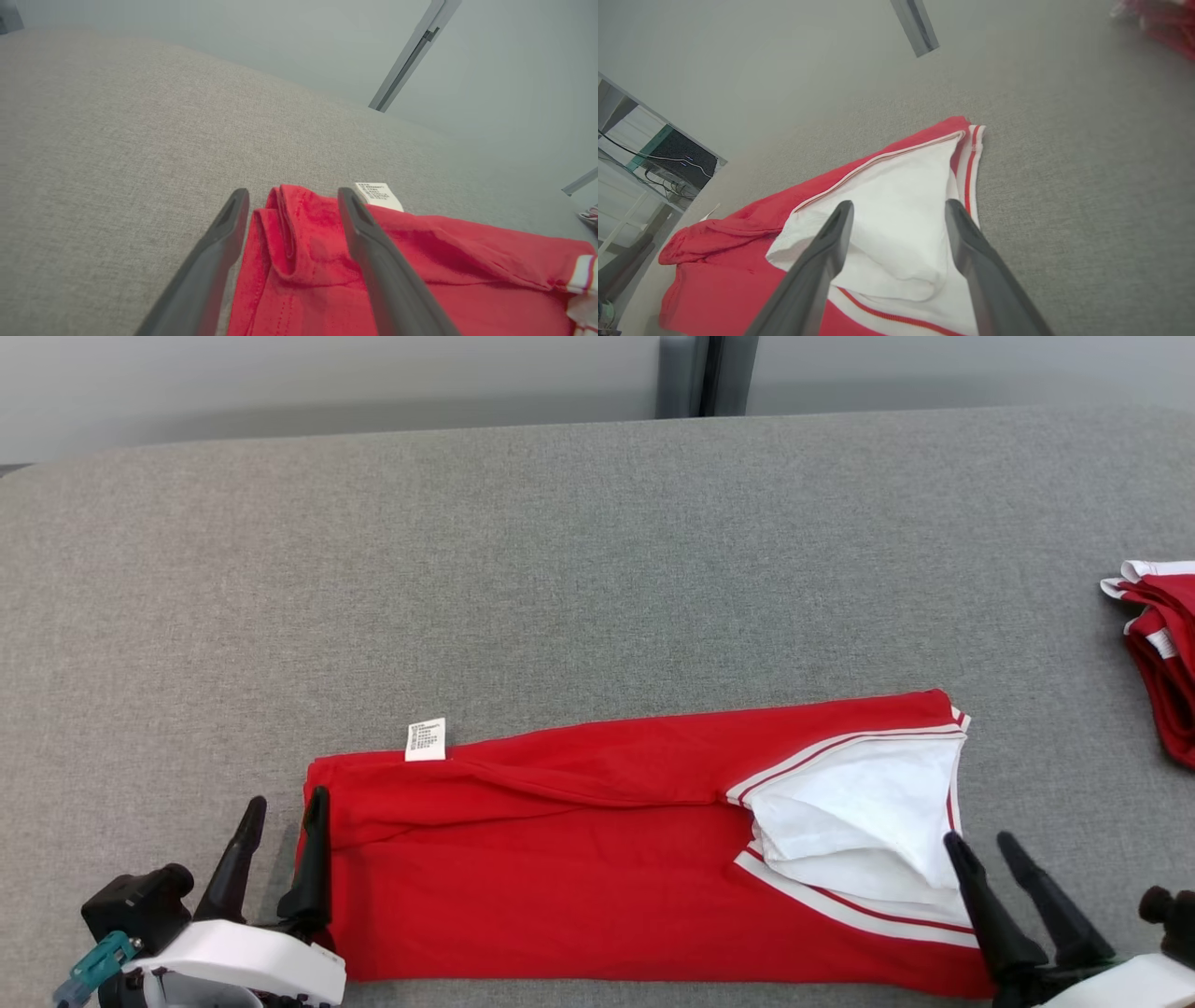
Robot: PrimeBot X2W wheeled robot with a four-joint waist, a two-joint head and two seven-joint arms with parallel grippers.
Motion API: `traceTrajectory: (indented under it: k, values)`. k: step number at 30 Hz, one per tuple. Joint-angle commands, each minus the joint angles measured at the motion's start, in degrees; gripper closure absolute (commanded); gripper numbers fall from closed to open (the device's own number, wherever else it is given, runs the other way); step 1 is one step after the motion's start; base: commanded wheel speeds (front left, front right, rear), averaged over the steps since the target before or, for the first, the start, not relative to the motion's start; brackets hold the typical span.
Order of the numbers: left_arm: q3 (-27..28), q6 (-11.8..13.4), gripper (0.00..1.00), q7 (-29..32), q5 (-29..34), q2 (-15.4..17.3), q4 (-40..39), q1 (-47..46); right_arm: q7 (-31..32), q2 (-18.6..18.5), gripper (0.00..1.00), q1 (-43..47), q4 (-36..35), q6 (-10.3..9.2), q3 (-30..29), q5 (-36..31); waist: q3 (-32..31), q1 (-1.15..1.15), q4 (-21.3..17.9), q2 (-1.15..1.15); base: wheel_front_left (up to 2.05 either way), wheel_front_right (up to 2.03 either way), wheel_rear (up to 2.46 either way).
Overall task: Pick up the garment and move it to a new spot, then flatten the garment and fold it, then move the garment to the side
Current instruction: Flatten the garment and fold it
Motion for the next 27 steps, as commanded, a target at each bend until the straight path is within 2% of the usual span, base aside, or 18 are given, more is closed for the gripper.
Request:
traceTrajectory:
  k: [1,9,17,27]
  values:
    - [0.5,0.3,0.00,-0.5,0.6,0.2,-0.5,0.0,-0.7,-0.2,0.00,-0.4,-0.4,-0.01,-0.3,-0.7,-0.1,0.00,0.0,0.00,0.00,0.00,0.00]
    - [3.0,2.8,0.00,-2.7,7.7,-2.6,-6.1,-0.2,-4.6,1.1,0.00,-2.9,-1.8,-0.02,-4.5,-11.0,-2.0,0.00,0.6,0.00,0.00,0.00,0.00]
    - [5.2,3.5,0.00,-2.7,14.6,-3.9,-12.8,2.3,-6.7,3.1,0.00,-3.8,-3.3,-0.02,-9.4,-20.7,-4.6,0.00,0.7,0.00,0.00,0.00,0.00]
    - [4.6,4.1,0.00,-2.7,17.7,-3.1,-13.9,6.9,-5.2,5.1,0.00,-0.9,-3.7,-0.02,-10.9,-25.7,-6.9,0.00,1.1,0.00,0.00,0.00,0.00]
